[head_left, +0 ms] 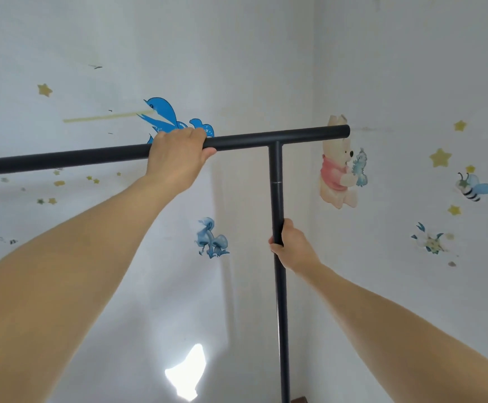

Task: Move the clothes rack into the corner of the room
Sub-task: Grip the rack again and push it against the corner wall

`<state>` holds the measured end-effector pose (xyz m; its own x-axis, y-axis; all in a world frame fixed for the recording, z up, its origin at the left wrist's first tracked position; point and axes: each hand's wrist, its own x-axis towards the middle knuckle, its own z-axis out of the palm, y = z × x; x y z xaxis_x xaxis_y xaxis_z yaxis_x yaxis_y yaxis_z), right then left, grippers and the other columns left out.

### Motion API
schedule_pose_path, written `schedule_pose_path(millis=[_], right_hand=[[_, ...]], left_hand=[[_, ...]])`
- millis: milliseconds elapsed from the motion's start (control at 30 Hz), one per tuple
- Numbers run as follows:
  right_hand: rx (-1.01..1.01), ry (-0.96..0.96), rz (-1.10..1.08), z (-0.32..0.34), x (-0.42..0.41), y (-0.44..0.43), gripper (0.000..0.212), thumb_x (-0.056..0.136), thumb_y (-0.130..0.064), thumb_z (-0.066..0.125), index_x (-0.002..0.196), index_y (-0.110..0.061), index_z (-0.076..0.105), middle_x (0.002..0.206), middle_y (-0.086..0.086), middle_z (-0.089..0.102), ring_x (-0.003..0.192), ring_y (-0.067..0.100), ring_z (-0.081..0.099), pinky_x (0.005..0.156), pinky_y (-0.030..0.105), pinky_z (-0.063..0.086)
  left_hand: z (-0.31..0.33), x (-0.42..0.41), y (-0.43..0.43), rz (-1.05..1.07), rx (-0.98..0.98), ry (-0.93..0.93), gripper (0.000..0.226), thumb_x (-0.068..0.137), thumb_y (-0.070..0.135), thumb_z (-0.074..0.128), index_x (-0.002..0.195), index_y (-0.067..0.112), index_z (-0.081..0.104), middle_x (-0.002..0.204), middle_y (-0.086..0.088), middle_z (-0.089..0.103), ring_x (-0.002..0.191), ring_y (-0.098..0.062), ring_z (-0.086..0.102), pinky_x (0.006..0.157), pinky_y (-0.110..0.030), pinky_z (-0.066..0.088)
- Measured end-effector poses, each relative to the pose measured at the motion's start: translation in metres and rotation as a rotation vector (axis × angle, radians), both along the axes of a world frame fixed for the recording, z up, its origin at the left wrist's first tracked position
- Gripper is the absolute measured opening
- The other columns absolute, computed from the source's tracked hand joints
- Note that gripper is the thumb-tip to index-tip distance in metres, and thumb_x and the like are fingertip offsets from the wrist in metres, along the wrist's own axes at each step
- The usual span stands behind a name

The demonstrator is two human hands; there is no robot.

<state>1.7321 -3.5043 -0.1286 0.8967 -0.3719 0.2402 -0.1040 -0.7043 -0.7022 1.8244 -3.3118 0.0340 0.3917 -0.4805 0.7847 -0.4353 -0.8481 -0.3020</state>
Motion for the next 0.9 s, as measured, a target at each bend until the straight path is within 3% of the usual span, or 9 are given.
schedule_pose_path(millis=[300,467,900], right_hand=[[-0.005,-0.011,0.062,-0.004,0.052,-0.009,0.022,0.093,-0.01,0.048,0.112,-0.003,0.04,0.106,0.016,0.064,0.091,0.034,0.065,0.082,0.05,0.055],[-0.026,-0.006,0.088,-0.005,0.069,-0.022,0.022,0.093,-0.011,0.052,0.111,-0.006,0.041,0.105,0.013,0.064,0.089,0.03,0.065,0.081,0.047,0.057],[-0.001,-0.043,0.115,-0.008,0.105,-0.064,0.021,0.092,-0.011,0.054,0.109,-0.01,0.041,0.101,0.007,0.064,0.087,0.026,0.065,0.081,0.045,0.057]], left_hand=[[-0.004,0.033,-0.003,0.072,0.032,-0.022,0.033,0.095,0.04,0.041,0.097,0.009,0.053,0.088,-0.011,0.063,0.074,-0.032,0.056,0.066,-0.039,0.035],[-0.001,0.048,-0.011,0.06,0.012,0.022,0.033,0.095,0.041,0.038,0.096,0.01,0.051,0.086,-0.009,0.062,0.066,-0.026,0.046,0.064,-0.037,0.035],[-0.003,0.069,-0.053,0.177,0.002,0.003,0.034,0.095,0.043,0.037,0.098,0.013,0.052,0.086,-0.005,0.062,0.065,-0.022,0.042,0.066,-0.035,0.03]])
